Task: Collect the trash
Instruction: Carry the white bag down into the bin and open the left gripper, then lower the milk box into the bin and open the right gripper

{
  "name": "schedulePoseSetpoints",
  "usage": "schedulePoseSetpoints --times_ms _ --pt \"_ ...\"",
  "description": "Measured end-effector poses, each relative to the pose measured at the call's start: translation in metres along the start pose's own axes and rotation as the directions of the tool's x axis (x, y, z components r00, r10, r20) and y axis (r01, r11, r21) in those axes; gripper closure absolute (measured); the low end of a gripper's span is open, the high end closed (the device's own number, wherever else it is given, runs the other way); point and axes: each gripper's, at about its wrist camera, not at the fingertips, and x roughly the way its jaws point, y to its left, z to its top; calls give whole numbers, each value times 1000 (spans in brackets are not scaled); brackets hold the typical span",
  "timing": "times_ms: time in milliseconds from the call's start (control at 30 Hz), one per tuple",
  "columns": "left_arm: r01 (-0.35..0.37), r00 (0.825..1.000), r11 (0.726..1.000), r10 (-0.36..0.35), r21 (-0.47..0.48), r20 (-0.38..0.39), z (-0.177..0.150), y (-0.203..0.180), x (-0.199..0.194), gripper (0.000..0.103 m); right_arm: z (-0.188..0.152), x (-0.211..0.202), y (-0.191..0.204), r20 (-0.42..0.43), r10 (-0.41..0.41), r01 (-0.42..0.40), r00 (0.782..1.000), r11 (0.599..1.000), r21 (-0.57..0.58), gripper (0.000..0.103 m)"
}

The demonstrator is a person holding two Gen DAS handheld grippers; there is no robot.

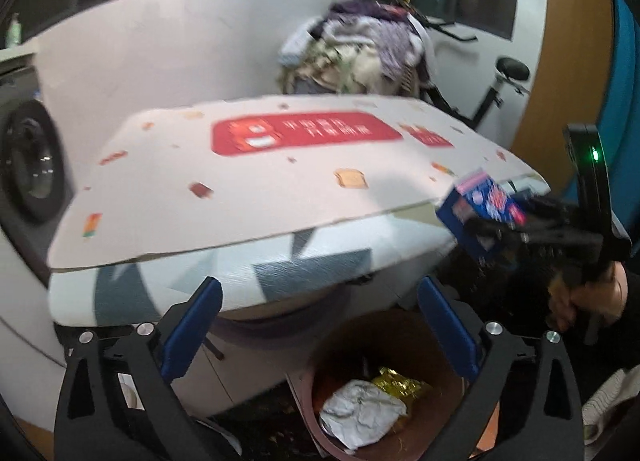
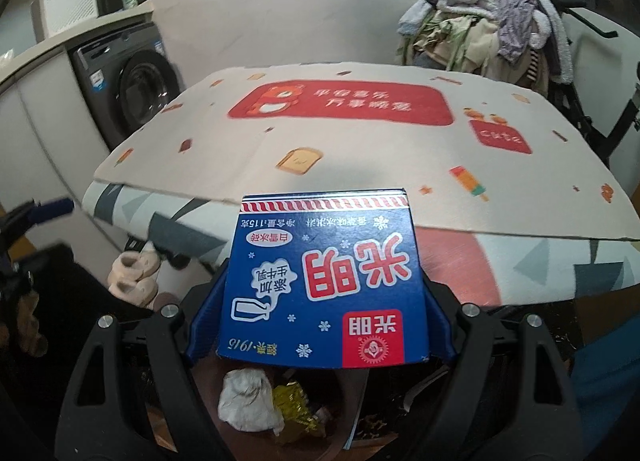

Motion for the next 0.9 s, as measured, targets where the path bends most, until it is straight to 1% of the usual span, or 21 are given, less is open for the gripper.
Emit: schedulePoseSetpoints --times_ms 33,100,167,300,533,600,633,667,733,900 --pt "-14 1000 1000 14 -11 19 0 2 -4 6 -2 1 4 -9 3 -3 1000 1000 -9 22" --pt "-24 999 1000 25 -18 28 -1 4 -7 6 -8 4 14 -39 18 -19 999 999 -27 22" --pt "-26 1000 999 26 -23 17 -1 6 -6 6 -15 8 23 -66 27 -30 997 998 -53 22" --pt "-29 999 999 29 -18 -15 -4 5 0 6 -22 12 40 -91 14 -25 996 992 -126 22" --pt "-41 999 999 39 -36 -31 -6 8 5 6 -30 16 50 -115 3 -23 993 983 -181 21" --pt "-45 998 998 43 -44 -37 -7 9 6 6 -30 17 50 -117 -1 -21 993 983 -184 16" --pt "-46 998 998 45 -46 -39 -7 9 7 6 -30 17 49 -117 -1 -20 993 983 -185 11" --pt "-49 998 998 47 -48 -40 -7 10 7 6 -29 17 49 -114 -4 -18 994 983 -184 9" --pt "-48 998 998 46 -50 -45 -7 10 8 6 -29 18 48 -115 -9 -13 993 983 -183 6" --pt "-53 998 998 51 -44 -46 -7 10 8 6 -29 21 46 -124 -25 2 992 984 -177 6"
